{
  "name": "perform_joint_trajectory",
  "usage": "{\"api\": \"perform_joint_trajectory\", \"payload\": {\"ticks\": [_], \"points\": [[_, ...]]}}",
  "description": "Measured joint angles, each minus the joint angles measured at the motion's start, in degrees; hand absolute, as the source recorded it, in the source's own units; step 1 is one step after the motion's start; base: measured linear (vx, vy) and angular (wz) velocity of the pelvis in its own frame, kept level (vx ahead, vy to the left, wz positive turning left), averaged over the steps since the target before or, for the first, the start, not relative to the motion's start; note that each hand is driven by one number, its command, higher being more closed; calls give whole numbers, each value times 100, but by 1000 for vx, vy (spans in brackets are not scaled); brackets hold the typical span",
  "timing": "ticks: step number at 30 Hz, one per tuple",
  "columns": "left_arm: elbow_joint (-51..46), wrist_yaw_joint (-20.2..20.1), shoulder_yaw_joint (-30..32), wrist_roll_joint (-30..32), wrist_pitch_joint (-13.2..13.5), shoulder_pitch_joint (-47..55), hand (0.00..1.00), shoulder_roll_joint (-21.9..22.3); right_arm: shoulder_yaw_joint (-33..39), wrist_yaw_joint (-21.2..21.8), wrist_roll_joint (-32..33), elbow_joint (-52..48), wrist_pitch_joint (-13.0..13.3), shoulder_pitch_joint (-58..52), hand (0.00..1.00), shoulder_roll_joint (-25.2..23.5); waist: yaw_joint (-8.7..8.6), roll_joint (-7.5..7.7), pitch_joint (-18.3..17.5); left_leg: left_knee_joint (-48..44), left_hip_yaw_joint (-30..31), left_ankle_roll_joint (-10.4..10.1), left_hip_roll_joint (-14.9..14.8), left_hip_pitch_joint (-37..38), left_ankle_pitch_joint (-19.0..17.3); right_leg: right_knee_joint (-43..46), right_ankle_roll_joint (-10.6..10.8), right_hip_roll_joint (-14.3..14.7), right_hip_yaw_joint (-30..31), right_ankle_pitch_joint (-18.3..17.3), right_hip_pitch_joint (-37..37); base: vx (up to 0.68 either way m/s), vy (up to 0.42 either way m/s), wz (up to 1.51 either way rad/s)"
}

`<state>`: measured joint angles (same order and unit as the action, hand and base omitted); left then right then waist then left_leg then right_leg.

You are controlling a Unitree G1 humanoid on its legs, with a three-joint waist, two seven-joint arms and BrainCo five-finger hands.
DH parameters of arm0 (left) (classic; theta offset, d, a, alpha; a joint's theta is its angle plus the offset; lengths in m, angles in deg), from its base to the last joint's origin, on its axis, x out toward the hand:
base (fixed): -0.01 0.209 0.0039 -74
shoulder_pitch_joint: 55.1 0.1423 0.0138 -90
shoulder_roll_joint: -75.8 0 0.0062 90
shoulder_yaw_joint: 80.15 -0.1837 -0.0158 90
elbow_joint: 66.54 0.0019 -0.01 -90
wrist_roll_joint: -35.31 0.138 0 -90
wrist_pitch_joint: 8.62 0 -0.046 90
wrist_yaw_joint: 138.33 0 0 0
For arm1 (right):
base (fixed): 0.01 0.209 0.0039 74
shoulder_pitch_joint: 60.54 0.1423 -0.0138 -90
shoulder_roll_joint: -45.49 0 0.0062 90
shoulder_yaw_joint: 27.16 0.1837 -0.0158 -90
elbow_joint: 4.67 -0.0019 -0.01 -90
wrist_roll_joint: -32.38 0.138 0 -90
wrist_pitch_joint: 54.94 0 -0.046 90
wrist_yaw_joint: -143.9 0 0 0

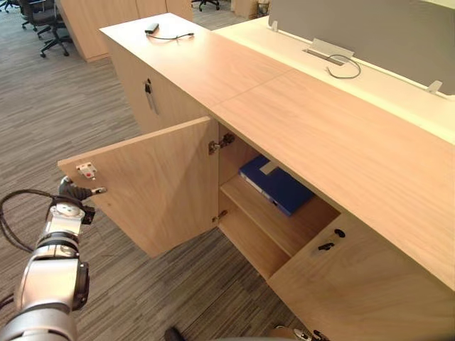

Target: Walk over to the cabinet, pick up the folder, carry it to the office cabinet, place the folder inside the office cabinet, then close the office cabinet door

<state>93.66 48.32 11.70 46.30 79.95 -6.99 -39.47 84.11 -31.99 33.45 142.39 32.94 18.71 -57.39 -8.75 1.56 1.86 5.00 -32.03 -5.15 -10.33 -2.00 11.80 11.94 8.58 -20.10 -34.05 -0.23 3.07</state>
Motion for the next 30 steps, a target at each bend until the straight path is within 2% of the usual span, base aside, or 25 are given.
{"api": "perform_joint_trajectory", "payload": {"ticks": [5,7,9,13,14,15,16,18,19,22,24,25,26,27,28,29,30], "points": [[-66,120,-132,197,-4,-52,0,-31,-9,4,0,6,36,-25,0,-13,-5,47,10,2,2,-3,-6,2,1,10,-4,-8,3,2,5,-51,-33,0],[-266,266,-168,163,-11,-23,0,81,-17,3,-3,51,86,-22,0,-10,57,100,37,2,2,2,6,-9,5,65,-4,-37,13,-1,36,-34,-24,1],[-790,427,-193,143,-11,271,0,211,-63,-15,-13,118,127,-19,0,-3,136,181,30,2,7,13,32,-46,14,121,-3,-103,13,0,84,-31,-24,4],[-1824,639,-263,138,-11,1107,0,583,-220,-55,-87,117,152,-14,0,36,230,234,22,2,96,32,178,-99,10,146,13,-254,-22,12,87,-28,4,16],[-2734,857,-321,85,-30,1748,0,789,-372,-93,-131,111,198,-12,0,65,326,261,23,2,122,50,236,-106,-3,133,51,-318,-46,38,59,-21,15,13],[-3060,926,-413,37,-31,1980,0,846,-433,-108,-128,111,207,-15,0,70,376,267,21,3,137,58,259,-115,-10,125,62,-338,-57,44,53,-21,17,15],[-3339,972,-547,16,-30,2197,0,893,-477,-132,-127,111,217,-18,0,73,432,267,21,3,156,74,282,-124,-22,115,82,-359,-84,56,38,-16,17,20],[-4238,1013,-1402,17,-20,2894,0,964,-517,-191,-122,146,221,-14,0,42,690,265,4,4,300,116,398,-203,-73,40,148,-449,-238,101,-58,-21,28,37],[-4392,1011,-1603,18,1,3033,0,970,-517,-197,-124,148,231,8,0,21,736,267,5,4,323,127,425,-228,-72,26,157,-475,-274,121,-66,-27,43,33],[-4616,990,-2704,53,101,3575,0,1094,-510,-238,-139,283,305,51,0,23,852,267,0,3,386,173,574,-313,-71,-99,187,-587,-360,271,-110,-50,72,21],[-4617,798,-3366,192,225,3689,0,1099,-506,-261,-236,348,346,55,0,24,855,266,-1,14,378,249,634,-342,-105,-173,205,-625,-360,327,-118,-86,74,6],[-4668,428,-3929,345,386,3646,0,1141,-506,-261,-238,367,346,101,0,25,770,268,-6,33,353,247,663,-399,-113,-225,219,-634,-359,322,-88,-97,52,8],[-4738,260,-4175,452,491,3637,0,1150,-506,-262,-238,390,348,121,0,25,730,270,-5,37,307,218,673,-417,-135,-265,219,-639,-359,322,-86,-99,52,9],[-4857,-131,-4651,615,790,3633,0,1256,-510,-262,-238,477,349,155,0,6,630,417,-36,-41,134,54,741,-435,-291,-396,250,-787,-354,345,-45,-41,70,-13],[-4901,-470,-4986,684,1087,3583,0,1592,-513,-260,-239,554,364,216,0,39,572,393,-71,-720,248,342,660,-627,-568,-339,246,-866,-334,373,43,-26,50,-27],[-4916,-612,-5142,715,1256,3547,0,1791,-512,-264,-236,570,363,222,0,52,526,383,-87,-702,189,449,684,-625,-576,-359,237,-881,-324,379,63,-36,59,-47],[-5062,-798,-5378,743,1530,3481,0,2122,-514,-264,-237,564,381,221,0,14,450,410,-165,-498,81,423,734,-576,-553,-424,205,-888,-336,383,144,-43,25,-40]]}}
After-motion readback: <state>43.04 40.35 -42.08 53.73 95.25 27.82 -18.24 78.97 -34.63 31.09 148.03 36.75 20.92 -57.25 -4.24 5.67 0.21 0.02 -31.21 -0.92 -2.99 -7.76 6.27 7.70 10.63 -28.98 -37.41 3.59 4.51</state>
